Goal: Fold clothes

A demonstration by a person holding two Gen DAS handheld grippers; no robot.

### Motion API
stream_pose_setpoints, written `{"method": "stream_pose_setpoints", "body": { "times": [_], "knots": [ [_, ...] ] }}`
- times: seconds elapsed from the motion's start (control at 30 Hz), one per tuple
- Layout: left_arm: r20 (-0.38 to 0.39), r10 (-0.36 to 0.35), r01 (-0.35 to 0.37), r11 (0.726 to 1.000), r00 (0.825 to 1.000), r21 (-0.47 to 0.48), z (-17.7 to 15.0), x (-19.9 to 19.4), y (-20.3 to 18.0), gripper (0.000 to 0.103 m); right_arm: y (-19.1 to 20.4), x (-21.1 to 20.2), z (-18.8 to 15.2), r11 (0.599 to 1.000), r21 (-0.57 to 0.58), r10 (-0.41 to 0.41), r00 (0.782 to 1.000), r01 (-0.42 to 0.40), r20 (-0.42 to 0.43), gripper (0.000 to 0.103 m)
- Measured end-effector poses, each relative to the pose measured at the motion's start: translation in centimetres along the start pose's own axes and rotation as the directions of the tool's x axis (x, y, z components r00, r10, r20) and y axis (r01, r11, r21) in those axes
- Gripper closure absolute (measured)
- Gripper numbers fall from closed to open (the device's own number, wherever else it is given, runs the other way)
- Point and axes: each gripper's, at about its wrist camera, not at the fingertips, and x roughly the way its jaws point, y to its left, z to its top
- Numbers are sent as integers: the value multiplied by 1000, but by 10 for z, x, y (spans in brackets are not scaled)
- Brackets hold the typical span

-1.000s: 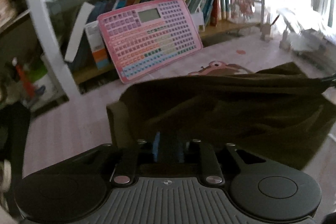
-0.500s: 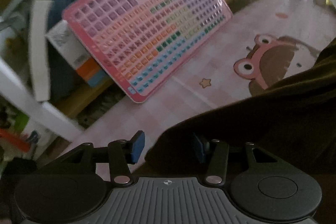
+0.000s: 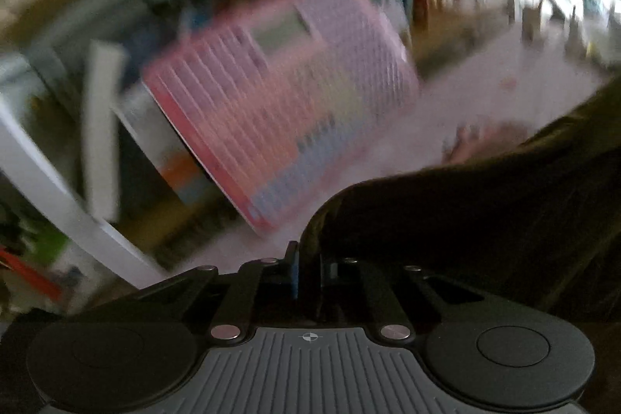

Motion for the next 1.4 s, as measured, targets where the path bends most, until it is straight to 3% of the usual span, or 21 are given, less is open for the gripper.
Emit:
{"method": "stream_pose_setpoints", "body": {
  "times": [0.1, 0.17, 0.23, 0.33, 0.47, 0.5, 0.6, 0.63, 0.73, 0.8, 1.0, 1.07, 1.17, 1.2, 1.27, 1.3, 1.4],
  "knots": [
    [81, 17, -18, 1000, 997, 23, -12, -46, -9, 95, 1, -29, 23, 999, 48, -28, 990, 22, 135, 93],
    [104, 15, -19, 999, 994, 31, -32, -71, -20, 95, 5, -57, 19, 998, 54, -21, 985, 12, 172, 93],
    [92, 9, -11, 1000, 996, 23, -59, -88, -34, 95, 9, -80, 2, 998, 55, 3, 989, -11, 151, 93],
    [9, -21, 21, 999, 1000, -45, -99, -95, -53, 90, 21, -99, -49, 996, 81, 38, 999, -38, 8, 93],
    [-63, -37, 25, 982, 997, -188, -138, -101, -66, 83, 41, -100, -105, 994, 109, 40, 986, -22, -164, 88],
    [-67, -27, 9, 970, 997, -243, -145, -104, -66, 69, 44, -99, -113, 993, 120, 31, 980, -7, -195, 86],
    [-26, 5, -15, 913, 1000, -408, -157, -121, -62, 45, 44, -105, -120, 981, 190, 1, 977, 41, -215, 76],
    [-5, 10, -11, 881, 1000, -472, -159, -127, -60, 45, 41, -109, -120, 972, 232, 3, 978, 46, -208, 70],
    [53, -1, 34, 776, 999, -630, -168, -139, -52, 45, 34, -117, -120, 936, 348, 13, 979, 60, -204, 69],
    [90, -1, 62, 732, 996, -679, -171, -146, -53, 45, 34, -120, -121, 924, 375, 6, 978, 74, -207, 69],
    [113, 3, 76, 723, 994, -686, -168, -151, -58, 45, 44, -124, -113, 932, 354, -4, 980, 76, -199, 69],
    [109, 3, 76, 702, 994, -708, -169, -150, -57, 45, 46, -123, -113, 933, 351, -2, 980, 74, -200, 69],
    [92, -9, 78, 613, 996, -786, -174, -146, -54, 45, 47, -121, -113, 920, 387, 17, 978, 66, -206, 69],
    [91, -16, 84, 568, 996, -819, -177, -145, -52, 46, 43, -119, -115, 890, 452, 41, 977, 59, -208, 69],
    [112, -38, 117, 443, 993, -889, -185, -142, -47, 46, 35, -116, -118, 815, 577, 89, 975, 47, -205, 68],
    [130, -50, 139, 380, 990, -915, -189, -140, -45, 46, 29, -115, -121, 756, 653, 117, 974, 40, -194, 68],
    [186, -81, 198, 179, 979, -964, -201, -133, -41, 46, 14, -107, -135, 527, 849, 189, 972, 17, -138, 65]
  ]
}}
